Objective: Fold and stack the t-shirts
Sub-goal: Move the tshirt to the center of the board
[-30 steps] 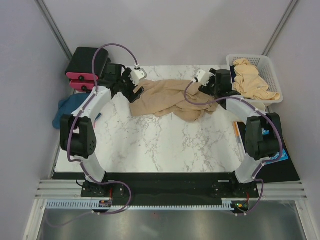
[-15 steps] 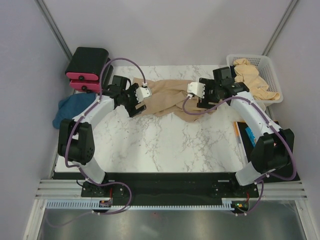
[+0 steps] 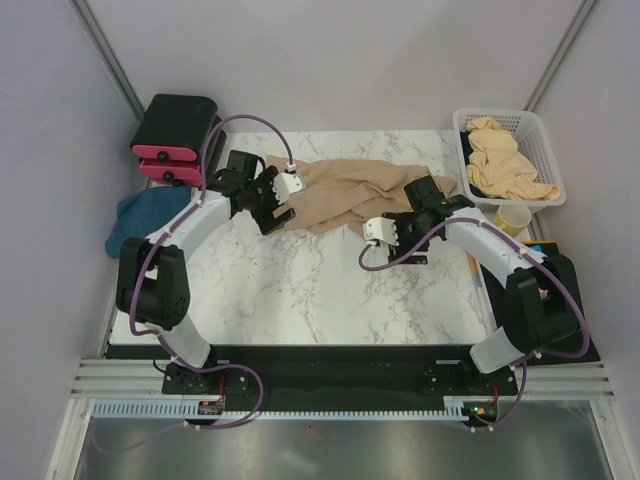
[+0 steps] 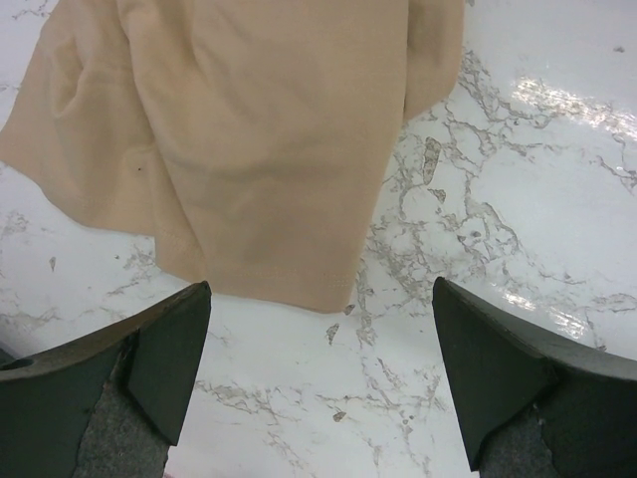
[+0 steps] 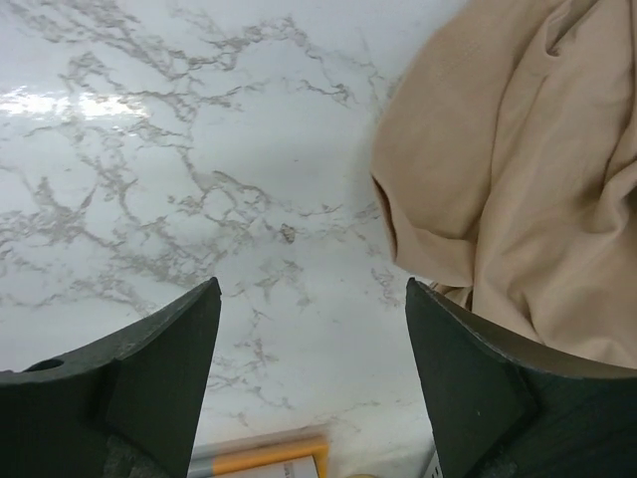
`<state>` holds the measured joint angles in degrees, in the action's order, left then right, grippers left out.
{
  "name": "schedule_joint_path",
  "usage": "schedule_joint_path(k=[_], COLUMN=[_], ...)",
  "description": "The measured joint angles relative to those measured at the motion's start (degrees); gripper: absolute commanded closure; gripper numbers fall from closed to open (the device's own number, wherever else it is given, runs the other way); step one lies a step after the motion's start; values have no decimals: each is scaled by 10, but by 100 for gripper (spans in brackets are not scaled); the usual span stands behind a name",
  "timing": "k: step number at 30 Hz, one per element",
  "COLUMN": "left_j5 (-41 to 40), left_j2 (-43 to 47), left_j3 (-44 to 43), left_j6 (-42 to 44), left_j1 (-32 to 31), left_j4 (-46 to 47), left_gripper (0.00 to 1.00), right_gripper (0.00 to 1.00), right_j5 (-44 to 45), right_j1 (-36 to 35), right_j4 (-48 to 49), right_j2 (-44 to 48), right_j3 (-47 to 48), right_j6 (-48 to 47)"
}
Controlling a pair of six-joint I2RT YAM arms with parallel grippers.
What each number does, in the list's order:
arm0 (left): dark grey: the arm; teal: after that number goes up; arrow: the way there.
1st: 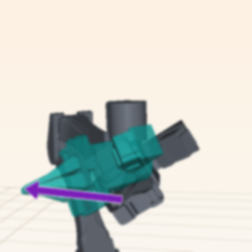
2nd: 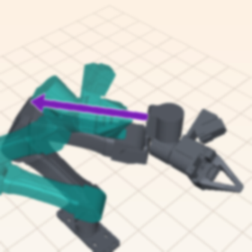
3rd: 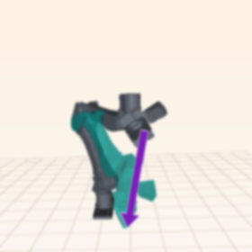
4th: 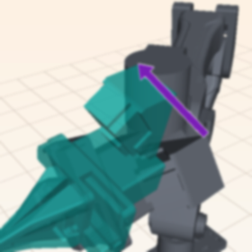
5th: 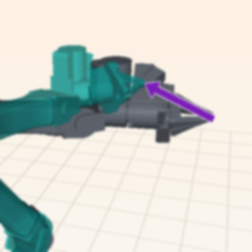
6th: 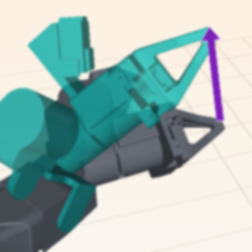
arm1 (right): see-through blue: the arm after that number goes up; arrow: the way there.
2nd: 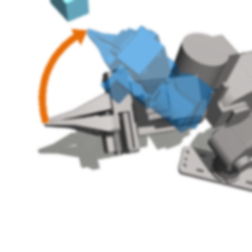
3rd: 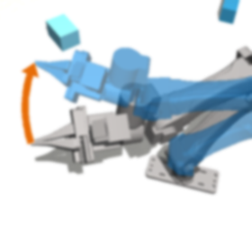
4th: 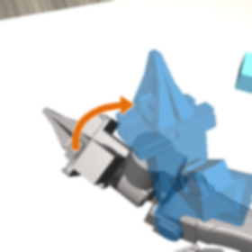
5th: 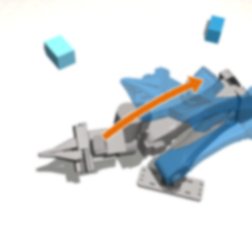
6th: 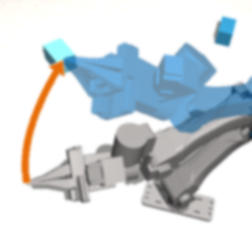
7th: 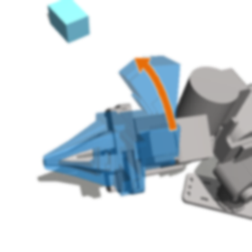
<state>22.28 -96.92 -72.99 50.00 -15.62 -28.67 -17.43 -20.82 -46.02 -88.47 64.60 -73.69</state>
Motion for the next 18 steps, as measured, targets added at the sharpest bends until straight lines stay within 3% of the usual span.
schedule_joint_path(k=[7, 9, 12, 16, 18], left_j5=[-33, -40, -45, -51, -54], left_j2=[13, 18, 23, 28, 29], left_j3=[-5, -5, -5, -4, -3], left_j6=[-16, -18, -19, -22, -23], left_j1=[-10, -12, -14, -14, -14], left_j4=[-13, -15, -16, -16, -16], left_gripper=[0, 0, 0, 0, 0], right_gripper=[25, 31, 49, 52, 66], right_j5=[9, 9, 10, 13, 15], right_j1=[3, 3, 4, 4, 4], right_j4=[118, 140, 157, 157, 153], right_j2=[-21, -25, -34, -60, -72], right_j3=[-14, -15, -16, -16, -16], right_j6=[33, 37, 39, 42, 40])
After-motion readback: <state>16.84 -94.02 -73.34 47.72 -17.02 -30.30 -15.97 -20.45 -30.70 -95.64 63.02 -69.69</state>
